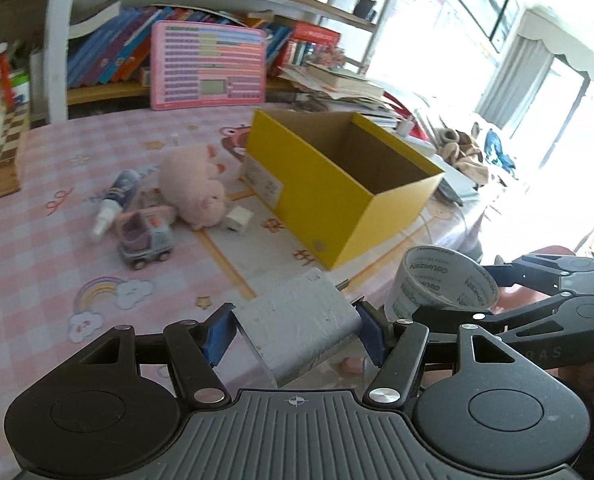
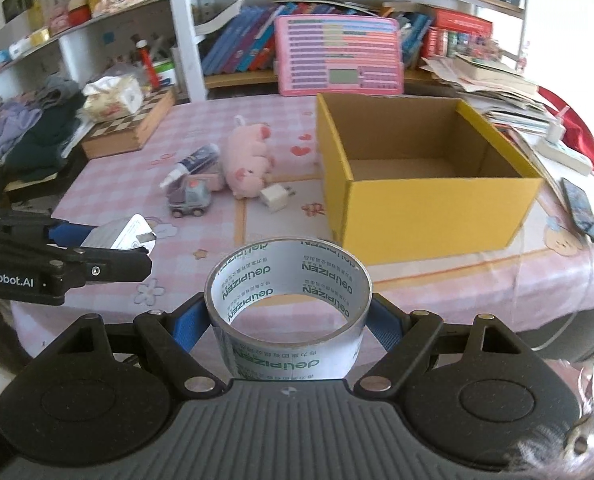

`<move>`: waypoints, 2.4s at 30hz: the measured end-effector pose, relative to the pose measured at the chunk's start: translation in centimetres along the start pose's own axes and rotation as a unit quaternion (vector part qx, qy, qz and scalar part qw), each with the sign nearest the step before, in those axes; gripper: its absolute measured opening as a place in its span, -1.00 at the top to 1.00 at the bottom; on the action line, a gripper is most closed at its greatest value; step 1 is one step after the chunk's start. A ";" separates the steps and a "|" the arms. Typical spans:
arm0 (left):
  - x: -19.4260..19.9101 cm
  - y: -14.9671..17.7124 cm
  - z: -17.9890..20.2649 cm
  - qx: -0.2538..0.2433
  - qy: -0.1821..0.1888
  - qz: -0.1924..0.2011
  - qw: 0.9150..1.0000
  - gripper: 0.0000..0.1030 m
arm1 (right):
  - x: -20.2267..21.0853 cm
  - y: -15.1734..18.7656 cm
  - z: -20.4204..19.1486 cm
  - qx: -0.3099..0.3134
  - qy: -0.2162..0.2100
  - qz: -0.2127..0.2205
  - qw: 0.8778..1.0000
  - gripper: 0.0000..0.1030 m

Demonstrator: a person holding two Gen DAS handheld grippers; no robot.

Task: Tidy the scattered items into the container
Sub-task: 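Carry the tape roll and white charger in both grippers over the yellow box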

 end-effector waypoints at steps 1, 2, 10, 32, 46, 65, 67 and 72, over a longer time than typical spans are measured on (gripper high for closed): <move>-0.2 0.0 0.3 -0.003 0.002 -0.001 1.000 -0.26 | 0.2 0.2 0.3 -0.003 0.003 0.000 1.000 -0.59; -0.3 0.0 0.6 -0.006 0.005 -0.002 1.000 -0.26 | 0.3 0.4 0.5 -0.007 0.006 -0.001 1.000 -0.59; -1.9 -0.5 3.1 -0.030 0.029 -0.013 0.999 -0.26 | 1.6 1.5 2.7 -0.032 0.034 -0.004 0.999 -0.59; -5.5 -2.4 8.2 -0.069 0.069 -0.019 0.995 -0.26 | 2.2 2.4 8.2 -0.066 0.070 -0.008 0.995 -0.59; -6.7 -5.5 10.3 -0.064 0.068 0.017 0.996 -0.26 | 1.6 0.2 12.3 -0.054 0.063 0.031 0.996 -0.59; -11.0 -11.5 12.2 -0.054 0.021 0.091 0.994 -0.26 | -3.4 -7.1 19.1 0.042 0.019 0.087 0.995 -0.59; -11.8 -12.1 12.3 -0.054 0.012 0.093 0.994 -0.26 | -4.4 -8.2 19.6 0.060 0.013 0.091 0.994 -0.59; -14.7 -13.9 12.3 -0.053 -0.018 0.083 0.995 -0.26 | -7.8 -10.6 20.6 0.119 -0.007 0.084 0.989 -0.59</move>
Point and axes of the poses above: each gripper's, at about its wrist camera, not at the fingertips, and x roughly against the way its jaws point, z to its right, y to its underside, the point moved 1 cm from there along -x, roughly the way its jaws point, and after that the axes turned 12 degrees about x, right-handed, at the moved point
